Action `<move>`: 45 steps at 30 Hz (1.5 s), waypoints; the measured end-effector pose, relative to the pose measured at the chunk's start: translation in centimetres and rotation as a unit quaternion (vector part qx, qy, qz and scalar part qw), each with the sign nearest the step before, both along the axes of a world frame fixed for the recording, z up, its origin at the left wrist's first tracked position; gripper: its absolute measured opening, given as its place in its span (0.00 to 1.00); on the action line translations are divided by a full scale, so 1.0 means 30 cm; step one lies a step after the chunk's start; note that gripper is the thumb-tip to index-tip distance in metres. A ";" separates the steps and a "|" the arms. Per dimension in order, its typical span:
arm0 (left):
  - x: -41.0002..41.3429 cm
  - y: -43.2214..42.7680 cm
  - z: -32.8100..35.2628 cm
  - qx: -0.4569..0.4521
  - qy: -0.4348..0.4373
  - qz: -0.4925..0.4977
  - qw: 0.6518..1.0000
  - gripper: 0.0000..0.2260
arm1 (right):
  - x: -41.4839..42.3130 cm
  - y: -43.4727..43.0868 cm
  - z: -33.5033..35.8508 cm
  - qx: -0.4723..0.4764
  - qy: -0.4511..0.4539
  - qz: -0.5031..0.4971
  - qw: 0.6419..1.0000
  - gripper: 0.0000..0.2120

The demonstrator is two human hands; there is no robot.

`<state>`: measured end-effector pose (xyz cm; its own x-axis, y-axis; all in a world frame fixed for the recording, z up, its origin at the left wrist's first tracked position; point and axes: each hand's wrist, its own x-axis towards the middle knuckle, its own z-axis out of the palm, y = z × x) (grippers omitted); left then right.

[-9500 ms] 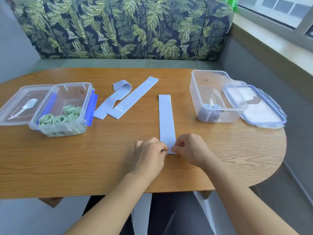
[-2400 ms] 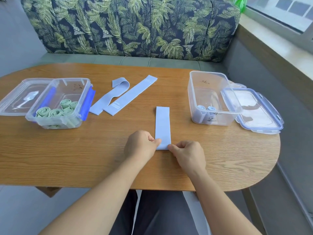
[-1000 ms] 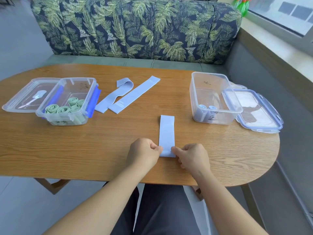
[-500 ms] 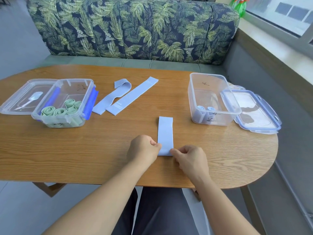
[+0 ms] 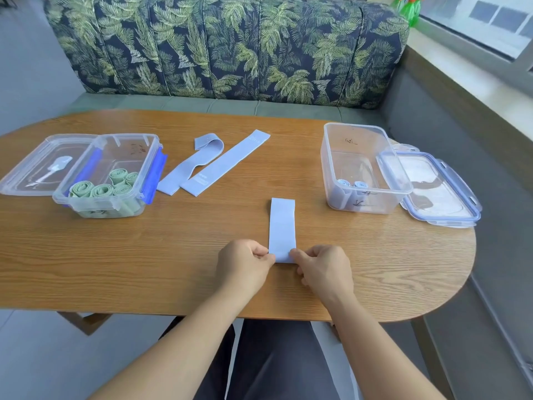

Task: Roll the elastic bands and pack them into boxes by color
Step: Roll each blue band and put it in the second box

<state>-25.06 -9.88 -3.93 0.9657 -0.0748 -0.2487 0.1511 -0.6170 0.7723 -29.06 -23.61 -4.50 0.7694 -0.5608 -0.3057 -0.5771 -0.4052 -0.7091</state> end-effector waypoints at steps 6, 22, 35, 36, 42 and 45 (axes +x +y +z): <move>0.041 -0.009 0.023 0.025 0.033 -0.004 0.999 0.06 | 0.027 -0.007 0.010 0.001 0.009 -0.006 1.000 0.20; 0.108 -0.047 0.041 0.014 0.046 0.025 0.999 0.07 | 0.049 -0.018 0.026 0.035 -0.019 -0.025 0.999 0.16; 0.097 -0.050 0.032 0.035 0.004 0.005 0.999 0.09 | 0.051 -0.013 0.016 0.056 -0.026 -0.015 0.998 0.07; 0.087 -0.050 0.029 0.034 -0.003 0.002 0.999 0.08 | 0.052 -0.013 0.016 0.056 -0.029 -0.016 0.998 0.07; 0.037 -0.034 0.027 0.025 -0.013 -0.001 1.000 0.05 | 0.013 0.006 0.024 0.056 -0.042 -0.015 0.997 0.07; 0.011 -0.018 0.029 0.027 -0.013 -0.006 1.000 0.06 | -0.024 0.017 0.028 0.049 -0.041 -0.008 0.998 0.08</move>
